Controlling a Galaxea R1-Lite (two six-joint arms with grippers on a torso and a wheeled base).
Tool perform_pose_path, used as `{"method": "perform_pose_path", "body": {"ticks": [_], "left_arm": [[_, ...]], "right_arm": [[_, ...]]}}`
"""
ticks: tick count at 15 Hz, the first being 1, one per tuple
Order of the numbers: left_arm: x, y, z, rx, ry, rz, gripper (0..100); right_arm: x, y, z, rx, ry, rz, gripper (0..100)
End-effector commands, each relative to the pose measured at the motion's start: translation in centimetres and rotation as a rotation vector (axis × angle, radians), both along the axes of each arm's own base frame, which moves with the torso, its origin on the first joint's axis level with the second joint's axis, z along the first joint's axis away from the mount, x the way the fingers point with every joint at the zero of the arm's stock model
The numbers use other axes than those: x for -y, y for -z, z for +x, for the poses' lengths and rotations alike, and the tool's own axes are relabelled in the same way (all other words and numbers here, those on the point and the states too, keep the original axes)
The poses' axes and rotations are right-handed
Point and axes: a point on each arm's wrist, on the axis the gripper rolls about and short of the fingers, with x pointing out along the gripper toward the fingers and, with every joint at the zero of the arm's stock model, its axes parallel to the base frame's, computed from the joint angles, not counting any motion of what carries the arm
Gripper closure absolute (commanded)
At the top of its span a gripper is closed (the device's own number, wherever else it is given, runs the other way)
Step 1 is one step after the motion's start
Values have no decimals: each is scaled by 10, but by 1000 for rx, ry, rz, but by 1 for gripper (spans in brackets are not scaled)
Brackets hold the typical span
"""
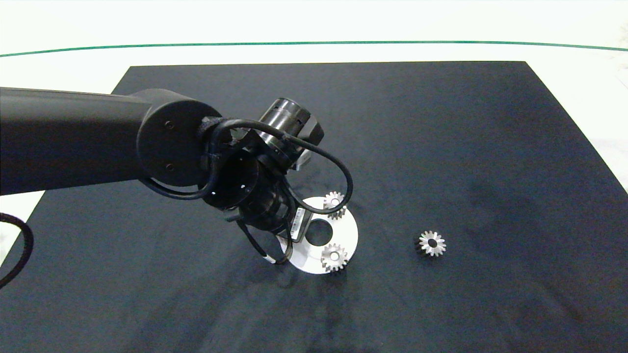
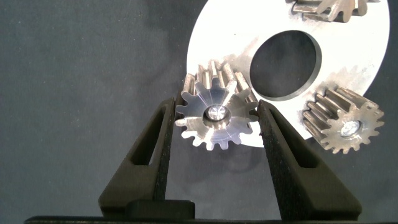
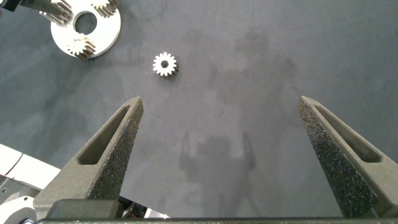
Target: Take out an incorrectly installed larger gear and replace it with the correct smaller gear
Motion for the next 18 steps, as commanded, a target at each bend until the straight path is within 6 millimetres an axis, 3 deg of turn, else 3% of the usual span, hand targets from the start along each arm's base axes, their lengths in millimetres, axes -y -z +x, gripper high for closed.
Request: {"method": "perform_pose_path", "body": {"ticks": [1,9,18], "left_arm": [[0,-1,-6,-3,-2,-8,72],[-6,9,-27,95,32,-86,72],[-14,48,-33,182,78,-111,72]], "right_arm": [[0,0,0,-4,-1,-1,0],[0,0,0,-3,-1,0,0],[0,2,-1,-4,0,-1,0]]}}
